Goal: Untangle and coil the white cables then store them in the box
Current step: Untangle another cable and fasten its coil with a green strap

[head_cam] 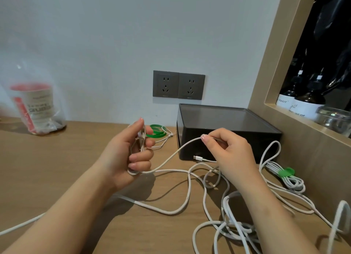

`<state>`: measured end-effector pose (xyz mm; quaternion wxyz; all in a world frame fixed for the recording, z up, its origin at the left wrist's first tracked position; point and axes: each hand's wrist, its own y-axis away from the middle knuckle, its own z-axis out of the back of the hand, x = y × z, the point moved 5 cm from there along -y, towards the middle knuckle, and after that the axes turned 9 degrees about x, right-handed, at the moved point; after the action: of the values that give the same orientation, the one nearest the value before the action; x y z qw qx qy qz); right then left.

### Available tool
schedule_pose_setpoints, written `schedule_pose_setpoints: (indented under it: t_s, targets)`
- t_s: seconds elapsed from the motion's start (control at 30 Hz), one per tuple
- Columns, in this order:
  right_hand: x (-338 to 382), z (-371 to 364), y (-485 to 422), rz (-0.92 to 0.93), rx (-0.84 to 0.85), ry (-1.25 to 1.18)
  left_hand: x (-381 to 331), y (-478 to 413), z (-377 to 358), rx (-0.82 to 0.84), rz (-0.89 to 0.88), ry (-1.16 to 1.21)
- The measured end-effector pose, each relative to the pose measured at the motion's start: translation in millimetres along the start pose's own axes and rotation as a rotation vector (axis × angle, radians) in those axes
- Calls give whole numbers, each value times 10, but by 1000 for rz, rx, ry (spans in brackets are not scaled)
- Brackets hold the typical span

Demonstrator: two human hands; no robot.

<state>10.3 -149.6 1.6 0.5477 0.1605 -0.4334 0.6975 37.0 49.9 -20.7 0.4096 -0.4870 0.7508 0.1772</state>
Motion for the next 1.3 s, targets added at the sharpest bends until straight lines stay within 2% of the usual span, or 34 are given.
schedule_pose_setpoints:
  t_s: [0.1,0.23,0.33,0.47,0.57,1.03,1.2,1.3]
  targets:
    - [18,-24,3,33,6,-18,58,18,-26,-86,35,-192]
    - [104,-106,25,118,55,-22,161,40,-82,-73,104,-352]
    - [113,-155,37,131,69,7,223,52,-145,-8,183,-438]
    - [90,-121,37,143,-27,44,262,90,-222,103,259,-623]
    - [108,-143,44,156,-37,70,276,109,-240,147,276,-714]
    - [65,-113,33,144,-77,126,244,76,-222,161,171,-786]
    - [76,-118,34,139,-52,128,277,99,-243,146,199,-568]
    - [63,-127,30,111,-27,128,269,108,-237,109,215,-588]
